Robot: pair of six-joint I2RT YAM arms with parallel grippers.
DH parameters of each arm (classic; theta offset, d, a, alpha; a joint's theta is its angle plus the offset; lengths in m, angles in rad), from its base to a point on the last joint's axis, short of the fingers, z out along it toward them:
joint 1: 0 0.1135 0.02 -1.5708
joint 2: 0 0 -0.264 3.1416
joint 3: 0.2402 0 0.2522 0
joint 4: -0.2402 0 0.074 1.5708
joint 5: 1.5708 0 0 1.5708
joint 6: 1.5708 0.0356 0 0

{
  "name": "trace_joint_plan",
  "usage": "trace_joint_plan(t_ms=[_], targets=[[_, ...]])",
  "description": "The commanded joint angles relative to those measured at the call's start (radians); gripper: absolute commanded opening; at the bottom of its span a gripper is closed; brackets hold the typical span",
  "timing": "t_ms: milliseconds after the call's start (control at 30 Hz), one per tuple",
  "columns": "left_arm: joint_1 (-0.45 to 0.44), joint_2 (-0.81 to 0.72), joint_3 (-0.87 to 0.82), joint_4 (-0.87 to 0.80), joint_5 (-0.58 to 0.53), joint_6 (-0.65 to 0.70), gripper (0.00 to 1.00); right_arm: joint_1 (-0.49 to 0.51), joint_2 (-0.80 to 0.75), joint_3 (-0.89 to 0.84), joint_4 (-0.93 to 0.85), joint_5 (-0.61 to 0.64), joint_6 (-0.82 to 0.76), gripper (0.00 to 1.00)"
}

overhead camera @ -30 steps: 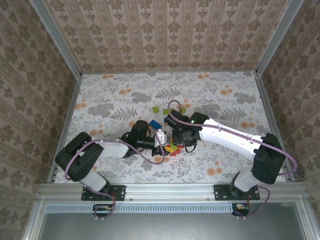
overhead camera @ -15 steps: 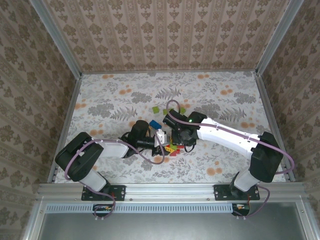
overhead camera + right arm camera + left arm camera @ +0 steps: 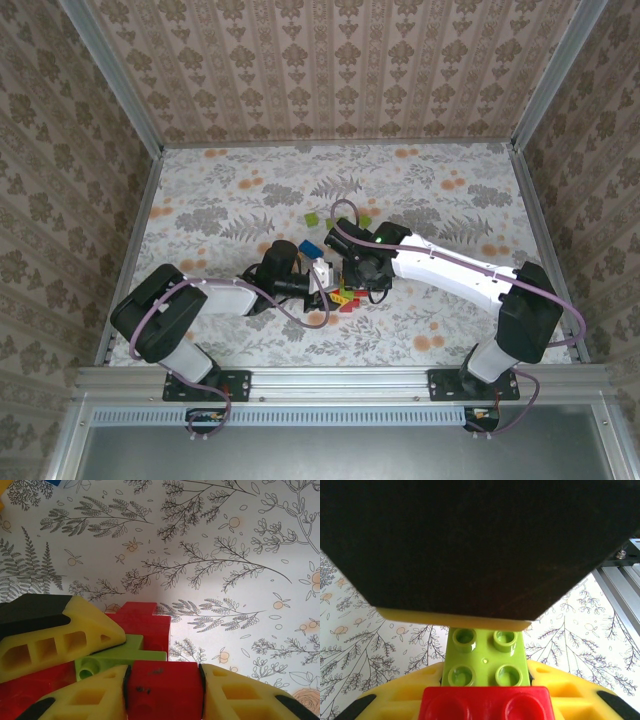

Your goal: Assemble a carrot with lego

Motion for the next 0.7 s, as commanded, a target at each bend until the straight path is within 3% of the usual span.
trace_joint_plan(t_ms=[0,167,500,667], targets=[[-0.006,0.044,0.004,-0.083,-0.063,0.04,0.28,-0.002,0.046,-0.002,-0.045,-0.008,-0.028,0.41],[-0.006,0.044,0.005,-0.087,-0.065,0.039,0.28,-0.009,0.027,0.035,-0.035,-0.019,-0.049,0.55],[-0.006,0.052,0.014,-0.096,-0.068,0.04,0.29,-0.025,-0.031,0.046,-0.003,-0.05,-0.074,0.67],[-0.006,0.053,0.016,-0.1,-0.065,0.039,0.41,-0.047,-0.094,0.05,-0.011,-0.042,-0.087,0.68]])
